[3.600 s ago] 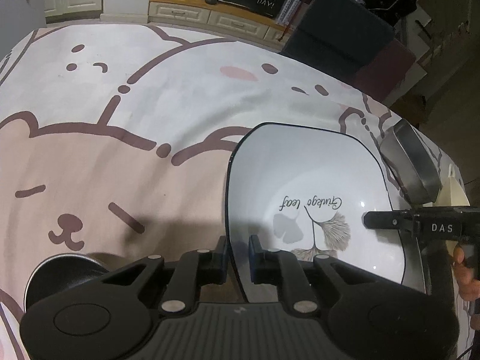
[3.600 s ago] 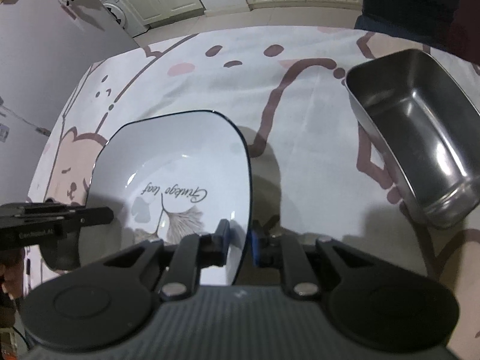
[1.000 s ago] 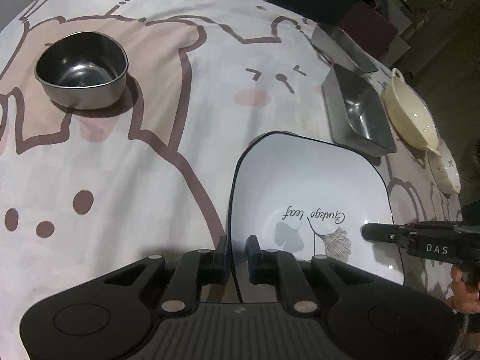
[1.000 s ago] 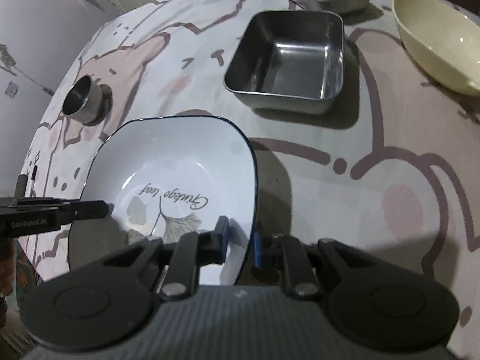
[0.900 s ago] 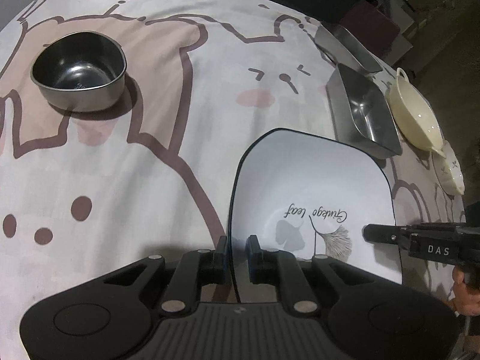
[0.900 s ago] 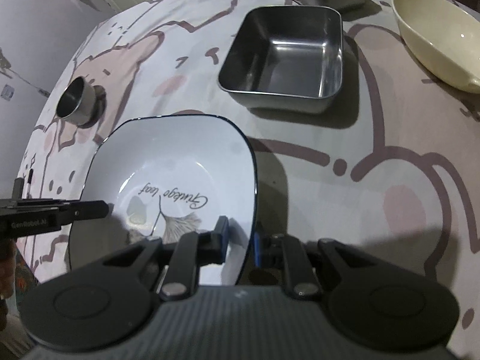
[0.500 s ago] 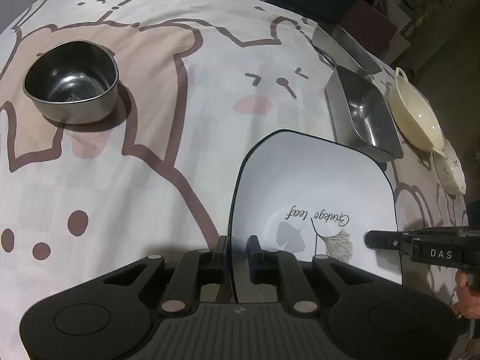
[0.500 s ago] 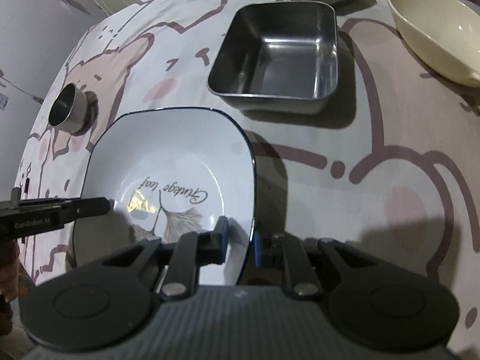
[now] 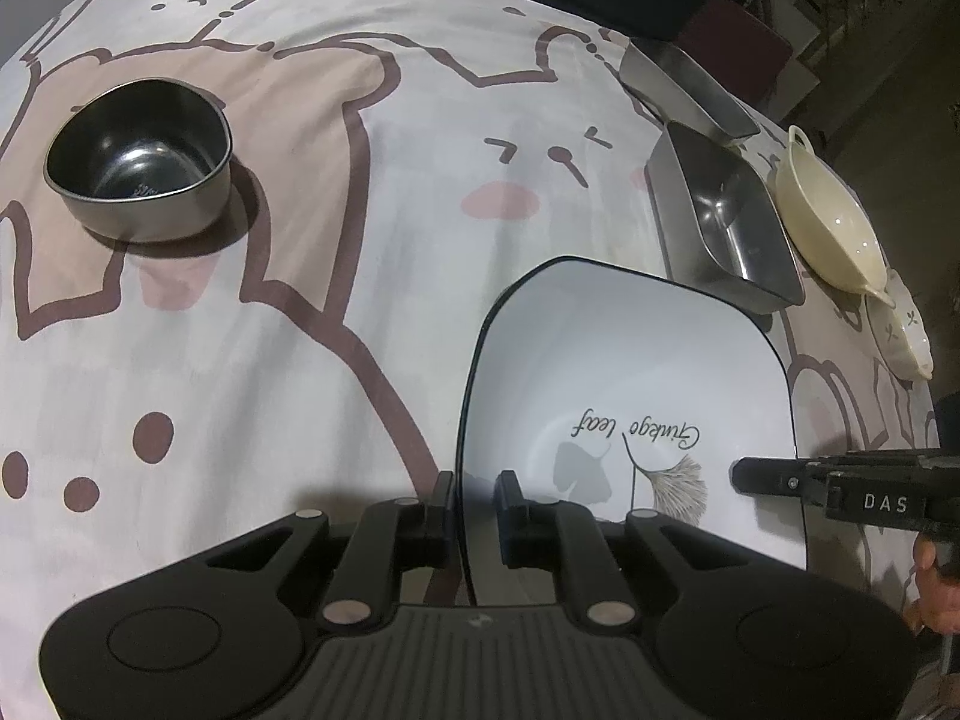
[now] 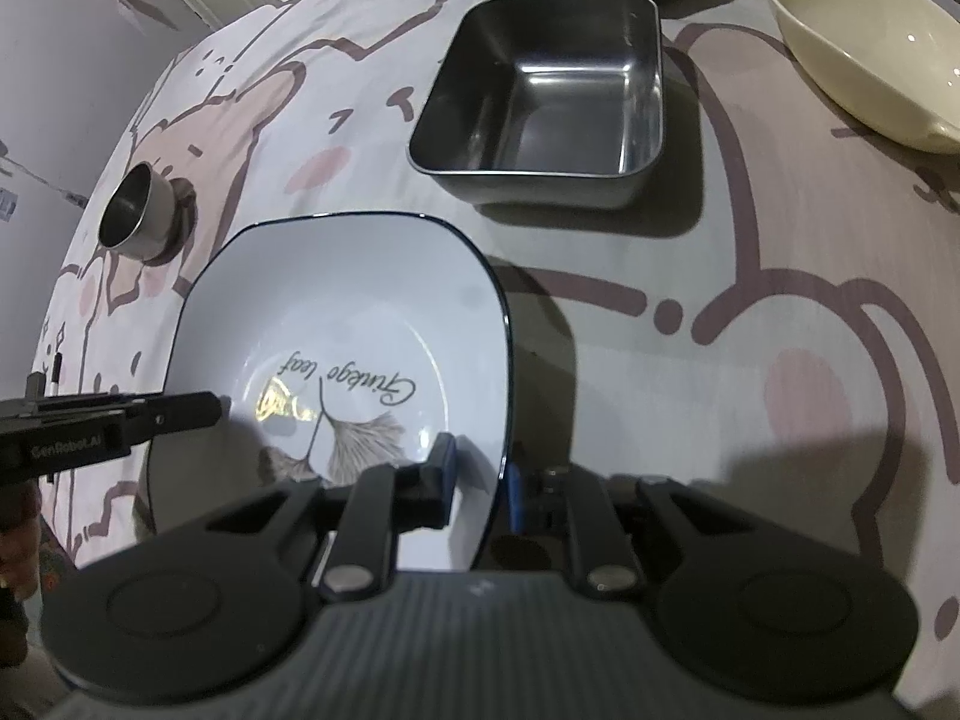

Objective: Organize plates and bowls

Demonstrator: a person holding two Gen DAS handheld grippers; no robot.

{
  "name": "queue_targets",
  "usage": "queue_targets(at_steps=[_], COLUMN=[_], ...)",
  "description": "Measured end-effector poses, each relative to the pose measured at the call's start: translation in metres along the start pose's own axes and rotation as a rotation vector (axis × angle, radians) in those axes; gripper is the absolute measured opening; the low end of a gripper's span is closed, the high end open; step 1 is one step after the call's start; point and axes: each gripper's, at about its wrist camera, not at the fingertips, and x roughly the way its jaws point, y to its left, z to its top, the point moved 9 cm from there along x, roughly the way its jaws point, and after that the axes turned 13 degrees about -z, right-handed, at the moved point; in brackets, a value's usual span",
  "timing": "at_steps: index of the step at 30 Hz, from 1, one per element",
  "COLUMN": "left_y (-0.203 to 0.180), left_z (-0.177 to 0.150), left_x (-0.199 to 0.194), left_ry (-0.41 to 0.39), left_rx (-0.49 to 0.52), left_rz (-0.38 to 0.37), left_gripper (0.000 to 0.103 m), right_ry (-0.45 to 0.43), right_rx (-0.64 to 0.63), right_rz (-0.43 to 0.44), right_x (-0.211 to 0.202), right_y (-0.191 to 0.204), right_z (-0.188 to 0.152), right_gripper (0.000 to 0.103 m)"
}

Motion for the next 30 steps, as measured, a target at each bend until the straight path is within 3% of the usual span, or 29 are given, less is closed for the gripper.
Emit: queue_targets(at_steps=[18, 30], left_y=[0.0, -0.001], left_z=[-0.001, -0.001], left_x=[0.001, 0.001], left_ry=[0.012, 0.02], left_rx=[0.012, 0.025], left_rz=[0.013, 0.035], left_gripper=[0.015, 0.018], right_ry=[0.005, 0.003], right_rx=[0.063, 0.07], right_rz=[0.029, 0.01], right_x=[-0.002, -0.005], right_y=[-0.009, -0.012], right_z=[-0.004, -0.009], right_gripper=[0.018, 0.026])
